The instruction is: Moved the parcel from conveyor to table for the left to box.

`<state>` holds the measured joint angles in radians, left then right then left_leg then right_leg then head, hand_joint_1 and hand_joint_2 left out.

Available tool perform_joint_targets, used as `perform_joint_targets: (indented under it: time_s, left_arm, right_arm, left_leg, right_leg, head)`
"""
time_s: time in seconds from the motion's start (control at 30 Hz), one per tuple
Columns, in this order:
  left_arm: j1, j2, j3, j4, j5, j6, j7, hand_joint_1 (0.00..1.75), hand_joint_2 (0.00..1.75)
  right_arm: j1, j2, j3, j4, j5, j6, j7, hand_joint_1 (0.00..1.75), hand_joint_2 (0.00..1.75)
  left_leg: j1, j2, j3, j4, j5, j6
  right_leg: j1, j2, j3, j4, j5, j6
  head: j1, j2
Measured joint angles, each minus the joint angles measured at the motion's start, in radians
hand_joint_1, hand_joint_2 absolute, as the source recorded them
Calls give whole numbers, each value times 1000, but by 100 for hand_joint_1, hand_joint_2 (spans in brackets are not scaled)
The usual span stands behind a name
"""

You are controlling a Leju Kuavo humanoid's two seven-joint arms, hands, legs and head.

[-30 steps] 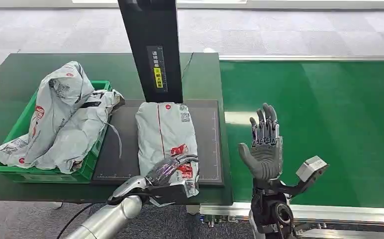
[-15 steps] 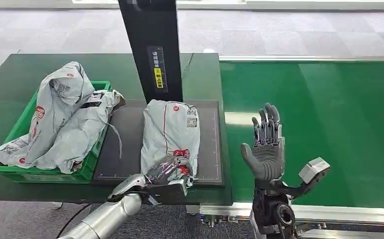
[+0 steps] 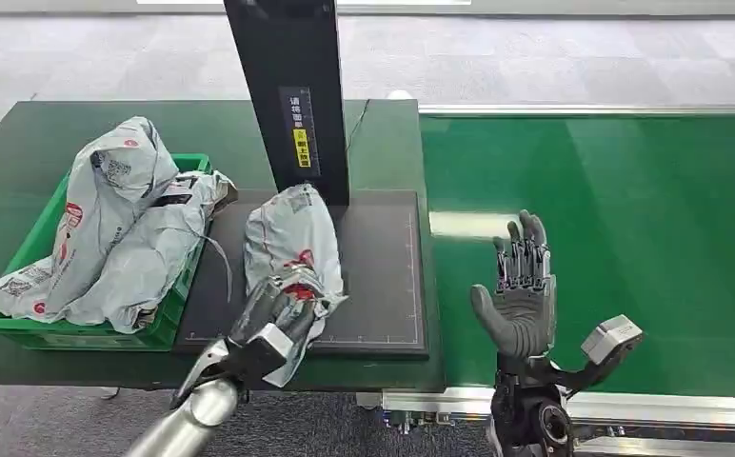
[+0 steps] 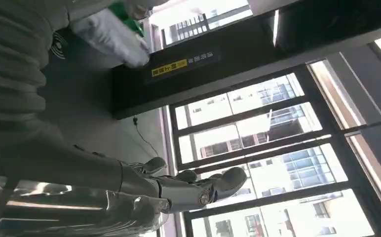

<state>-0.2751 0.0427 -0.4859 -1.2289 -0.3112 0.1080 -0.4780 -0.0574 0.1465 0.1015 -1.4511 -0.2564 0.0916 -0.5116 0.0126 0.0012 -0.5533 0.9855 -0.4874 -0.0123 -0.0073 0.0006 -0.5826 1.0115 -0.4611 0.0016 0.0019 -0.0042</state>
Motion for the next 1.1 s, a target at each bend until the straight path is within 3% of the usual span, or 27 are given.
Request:
perform_joint_targets:
  time_s: [0.37,0.73,0.9,1.1]
  left_arm:
    - [156,22,216,-512,155,43,-142,175,175]
    - [202,1,454,-801,436,-152,-205,175,175]
    - [169,-13,594,-840,500,-164,-165,175,175]
    - [90,9,747,-775,552,-151,-31,175,175]
  right_arm:
    - [42,-7,-8,-11,-10,-32,-11,0,175]
    - [64,11,-45,-21,14,-31,-11,0,175]
    - [63,14,-53,-21,18,-28,-7,0,175]
    - [54,21,-57,-20,18,-15,6,0,175]
  left_leg:
    - [0,0,-2,0,0,0]
    - [0,0,-2,0,0,0]
    - [0,0,-2,0,0,0]
    - [0,1,-1,0,0,0]
  right_leg:
    - [0,0,-2,0,0,0]
    - [0,0,-2,0,0,0]
    - [0,0,-2,0,0,0]
    - [0,0,-3,0,0,0]
  head:
    - [0,0]
    - [0,0]
    - [0,0]
    - [0,0]
